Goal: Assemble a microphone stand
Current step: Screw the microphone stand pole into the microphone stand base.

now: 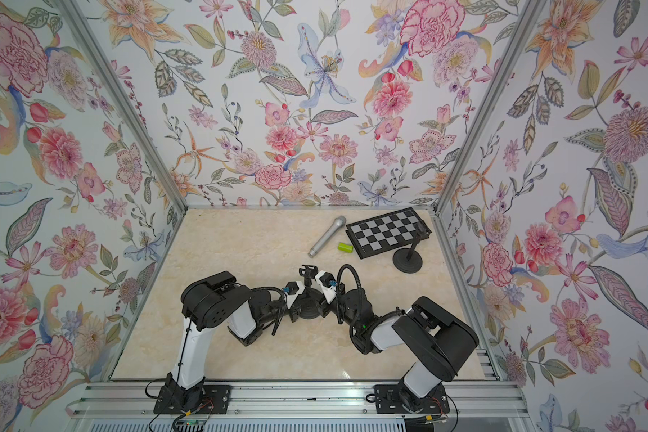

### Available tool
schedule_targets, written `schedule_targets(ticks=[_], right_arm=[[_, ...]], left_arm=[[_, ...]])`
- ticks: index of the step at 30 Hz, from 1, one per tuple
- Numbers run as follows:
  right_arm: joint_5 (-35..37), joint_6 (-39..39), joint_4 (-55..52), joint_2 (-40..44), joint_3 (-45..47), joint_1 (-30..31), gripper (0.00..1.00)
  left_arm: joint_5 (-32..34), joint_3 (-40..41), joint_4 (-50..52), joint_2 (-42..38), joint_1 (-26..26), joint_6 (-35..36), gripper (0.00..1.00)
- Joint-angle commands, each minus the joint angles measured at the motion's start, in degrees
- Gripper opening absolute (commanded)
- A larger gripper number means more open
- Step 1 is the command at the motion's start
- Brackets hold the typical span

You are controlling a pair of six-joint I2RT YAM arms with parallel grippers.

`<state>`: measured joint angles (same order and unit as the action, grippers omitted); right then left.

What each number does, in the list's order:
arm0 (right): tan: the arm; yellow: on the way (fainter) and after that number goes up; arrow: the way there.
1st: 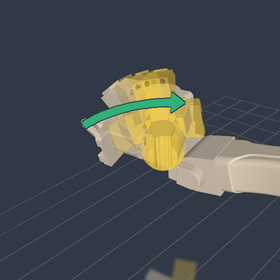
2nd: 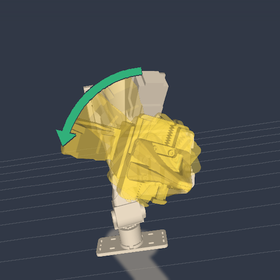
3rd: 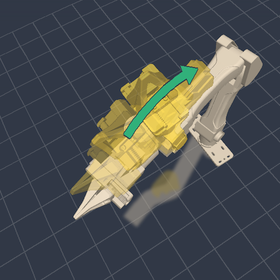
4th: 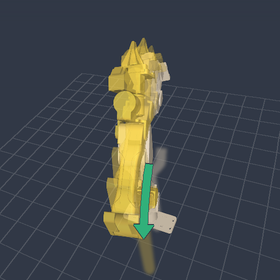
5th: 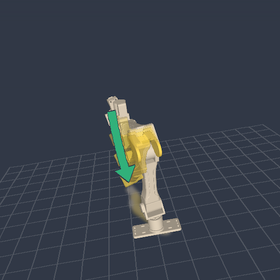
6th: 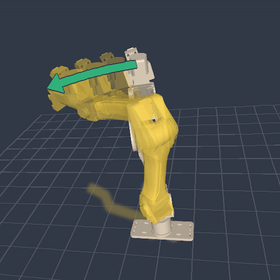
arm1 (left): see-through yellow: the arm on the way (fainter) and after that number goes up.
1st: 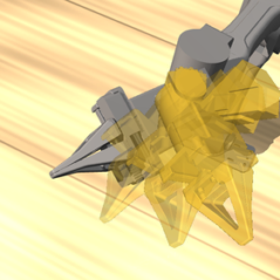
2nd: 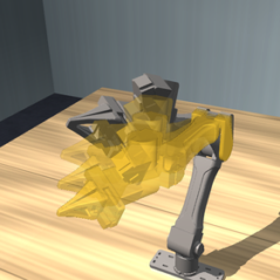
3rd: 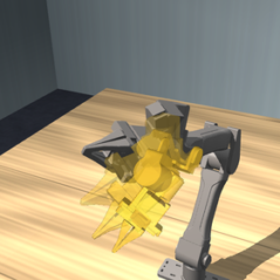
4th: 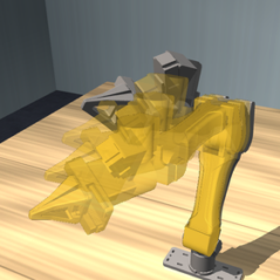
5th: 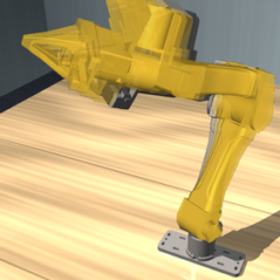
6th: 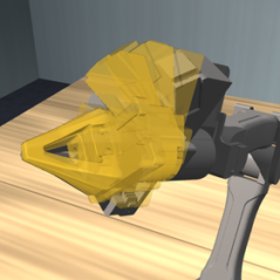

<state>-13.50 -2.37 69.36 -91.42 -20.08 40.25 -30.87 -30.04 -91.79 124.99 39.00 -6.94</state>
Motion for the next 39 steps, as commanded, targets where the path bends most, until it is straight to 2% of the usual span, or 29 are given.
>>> schedule_targets(ticks=[1,5,10,13,14,15,18,19,21,23,25,26,28,30,31,32,34,35,39], right_arm=[[-24.7,-3.8,-3.6,2.9,-1.0,-5.0,0.50],[-35.7,-9.2,-14.3,3.1,-6.4,-9.1,0.55],[-43.6,-9.0,-15.6,-0.4,-11.6,-11.9,0.52],[-42.5,-8.1,-15.7,-3.2,-14.0,-12.0,0.39],[-41.1,-7.1,-15.3,-4.2,-14.6,-12.0,0.30],[-39.4,-5.7,-14.9,-4.6,-14.8,-12.0,0.26],[-32.6,-1.5,-9.1,-5.2,-12.7,-11.0,0.04],[-29.0,0.3,-6.0,-5.4,-11.3,-10.2,0.00],[-17.0,4.3,-0.6,-5.8,-8.1,-7.3,0.00],[9.5,9.7,5.3,-6.8,-2.8,0.5,0.00],[32.5,10.5,6.3,-8.9,-1.3,9.3,0.00],[41.3,9.6,5.4,-10.8,-2.6,14.0,0.00],[48.6,6.9,6.2,-13.3,-4.6,18.5,0.00],[42.9,5.3,8.8,-13.2,-3.8,18.0,0.00],[35.3,4.6,10.9,-12.6,-2.6,16.3,0.00],[25.3,3.7,13.3,-12.1,-1.3,14.0,0.05],[6.5,3.3,16.1,-11.0,0.1,8.3,0.28],[-1.8,4.6,16.2,-10.3,0.0,5.0,0.35],[-23.0,7.0,13.0,-7.9,-2.5,-5.1,0.49]], left_arm=[[1.3,1.4,-13.6,2.3,-0.2,4.2,0.22],[-0.8,1.0,-13.7,2.6,-0.2,4.2,0.21],[-2.0,0.6,-13.7,3.4,-0.4,3.9,0.21],[-0.8,0.8,-13.7,2.7,-0.6,4.3,0.21],[-1.0,0.5,-13.7,3.2,-0.8,3.6,0.22],[-1.2,0.3,-13.7,3.6,-0.8,2.9,0.22],[0.3,0.6,-13.6,2.8,-0.7,2.9,0.26],[2.1,0.6,-13.7,2.7,-0.8,2.5,0.29],[3.9,0.0,-13.7,3.4,-1.1,0.8,0.30],[4.4,-0.4,-13.7,3.4,-1.3,0.1,0.33],[6.1,-0.1,-13.7,2.9,-1.1,0.2,0.34],[7.0,-0.3,-13.7,2.9,-1.3,-0.5,0.33],[6.8,-0.6,-13.7,3.6,-1.3,-1.5,0.30],[6.8,-0.6,-13.7,3.4,-1.1,-1.0,0.27],[7.0,-0.4,-13.7,3.1,-1.2,-0.4,0.26],[7.4,-0.2,-13.7,3.1,-1.2,-0.2,0.26],[6.1,-0.2,-13.8,3.6,-1.3,-0.6,0.24],[5.2,0.0,-13.7,3.6,-1.0,0.0,0.23],[4.4,-0.1,-13.7,3.6,-0.7,1.6,0.23]])
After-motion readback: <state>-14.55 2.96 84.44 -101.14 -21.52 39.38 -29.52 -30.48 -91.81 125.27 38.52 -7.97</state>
